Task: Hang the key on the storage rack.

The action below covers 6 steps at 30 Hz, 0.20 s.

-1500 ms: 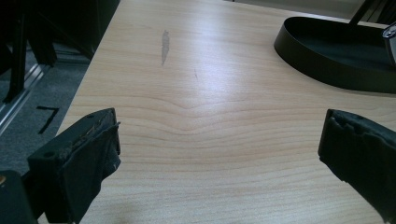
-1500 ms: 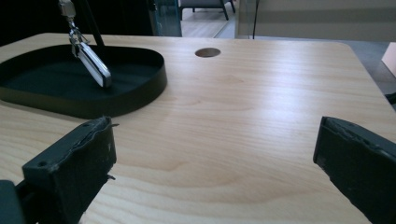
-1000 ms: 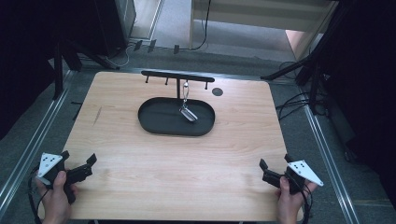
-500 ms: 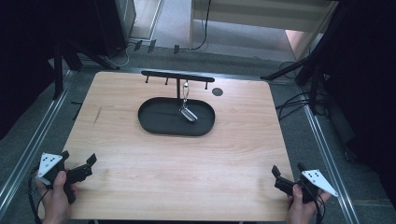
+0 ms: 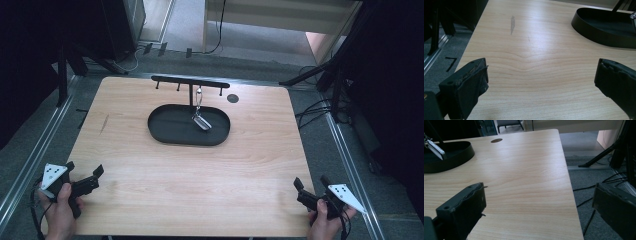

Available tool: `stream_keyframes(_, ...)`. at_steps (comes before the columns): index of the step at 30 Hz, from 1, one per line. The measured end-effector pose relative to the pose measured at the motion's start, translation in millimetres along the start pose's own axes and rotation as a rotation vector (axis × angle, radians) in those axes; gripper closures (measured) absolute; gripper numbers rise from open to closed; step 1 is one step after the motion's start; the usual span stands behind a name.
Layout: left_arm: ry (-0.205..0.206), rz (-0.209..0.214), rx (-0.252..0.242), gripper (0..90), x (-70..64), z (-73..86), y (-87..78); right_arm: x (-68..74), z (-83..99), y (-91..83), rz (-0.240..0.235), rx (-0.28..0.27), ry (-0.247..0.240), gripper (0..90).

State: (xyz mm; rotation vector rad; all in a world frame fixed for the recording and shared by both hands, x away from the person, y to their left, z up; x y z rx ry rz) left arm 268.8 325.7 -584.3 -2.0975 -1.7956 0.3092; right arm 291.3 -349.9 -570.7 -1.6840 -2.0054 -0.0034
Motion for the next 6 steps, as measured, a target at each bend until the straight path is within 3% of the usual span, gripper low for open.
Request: stream_keyframes(6,-0.002,0.002,0.002,0.0,0.2,0.1,0.0,0.2,-0.1,0.1,0.009,-0.006,-0.003,0.0)
Point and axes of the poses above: each handheld gripper's, and its own axes: y roughly forward along the jaws, z roughly out of its underside, x roughly to its left, the point moved 8 cm from there along y, roughly forward along the jaws, and after that the axes turned 15 degrees about y, right-handed, at the moved point
